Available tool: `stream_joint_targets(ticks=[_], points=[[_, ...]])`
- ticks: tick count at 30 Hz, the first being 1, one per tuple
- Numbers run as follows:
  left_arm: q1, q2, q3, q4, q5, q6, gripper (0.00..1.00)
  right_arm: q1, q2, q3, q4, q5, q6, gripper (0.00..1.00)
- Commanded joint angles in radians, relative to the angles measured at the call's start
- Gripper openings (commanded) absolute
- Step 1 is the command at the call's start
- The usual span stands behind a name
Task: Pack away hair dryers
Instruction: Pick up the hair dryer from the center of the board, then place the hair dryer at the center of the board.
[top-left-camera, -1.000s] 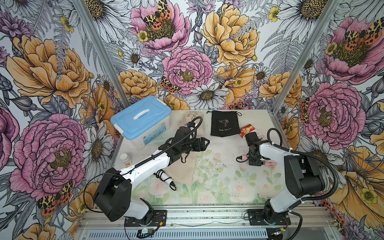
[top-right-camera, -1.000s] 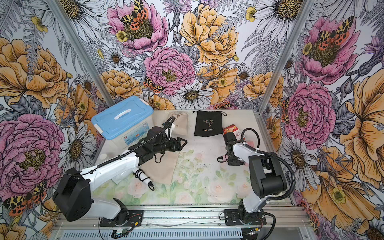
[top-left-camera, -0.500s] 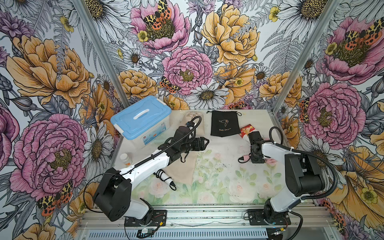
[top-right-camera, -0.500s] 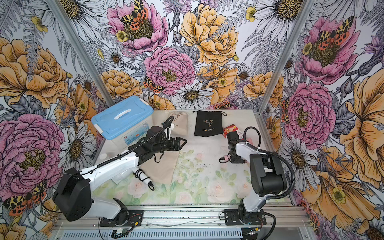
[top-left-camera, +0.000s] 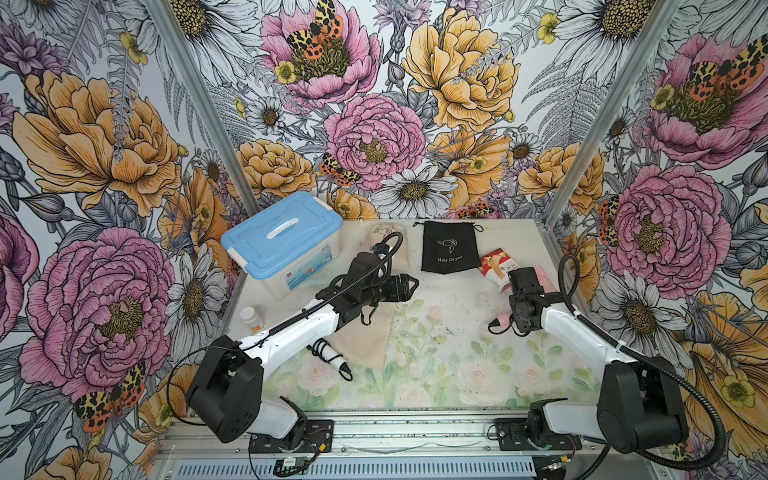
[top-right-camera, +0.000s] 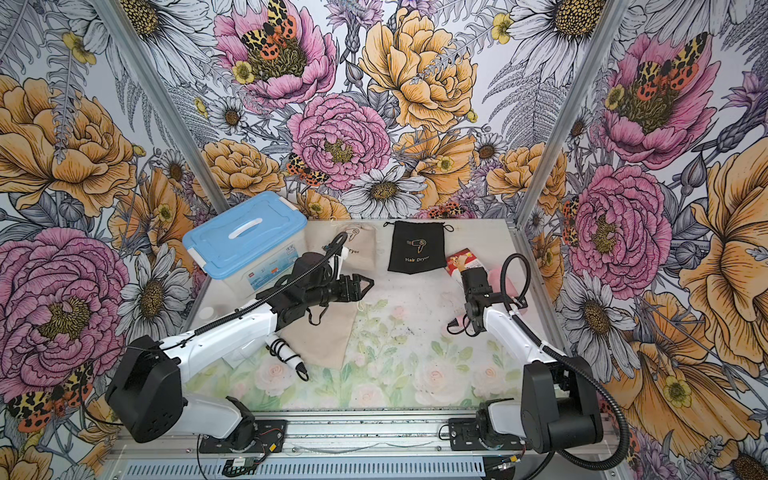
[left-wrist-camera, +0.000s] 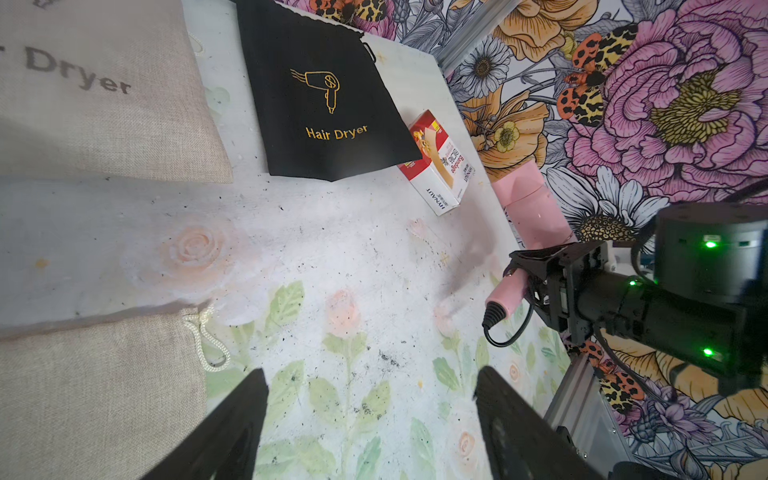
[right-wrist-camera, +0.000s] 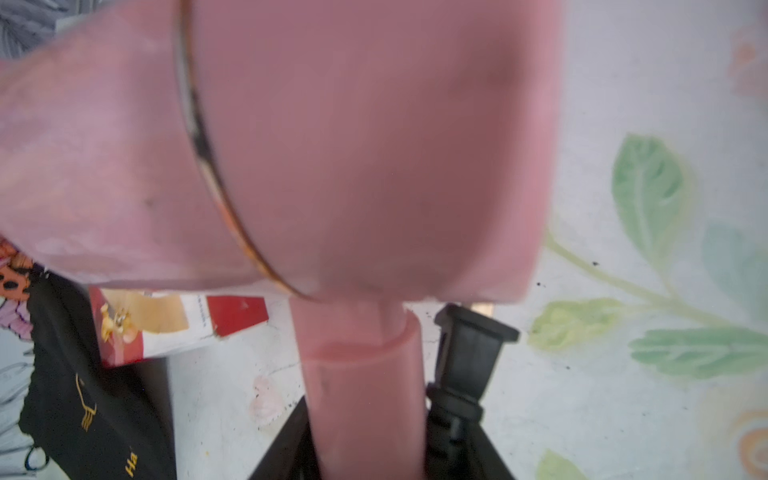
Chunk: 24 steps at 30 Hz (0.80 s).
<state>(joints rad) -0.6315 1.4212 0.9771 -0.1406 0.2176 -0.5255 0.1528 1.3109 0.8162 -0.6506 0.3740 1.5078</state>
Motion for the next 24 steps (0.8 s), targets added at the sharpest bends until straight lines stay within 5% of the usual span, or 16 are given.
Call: stream_joint_targets(ticks=[1, 12, 24], points=[[0.017, -0.023, 0.032, -0.009, 0.015, -0.005, 0.79, 0.063, -0.011, 0.098, 0.018, 0.084, -0.175, 0.14], [0.132, -0.149, 0.034, -0.086, 0.011, -0.042, 0.79, 0.352, 0.281, 0.345, 0.017, -0.037, -0.622, 0.14], [0.281, -0.256, -0.003, -0.166, -0.011, -0.043, 0.79, 0.495, 0.406, 0.285, 0.126, -0.27, -0.963, 0.1]])
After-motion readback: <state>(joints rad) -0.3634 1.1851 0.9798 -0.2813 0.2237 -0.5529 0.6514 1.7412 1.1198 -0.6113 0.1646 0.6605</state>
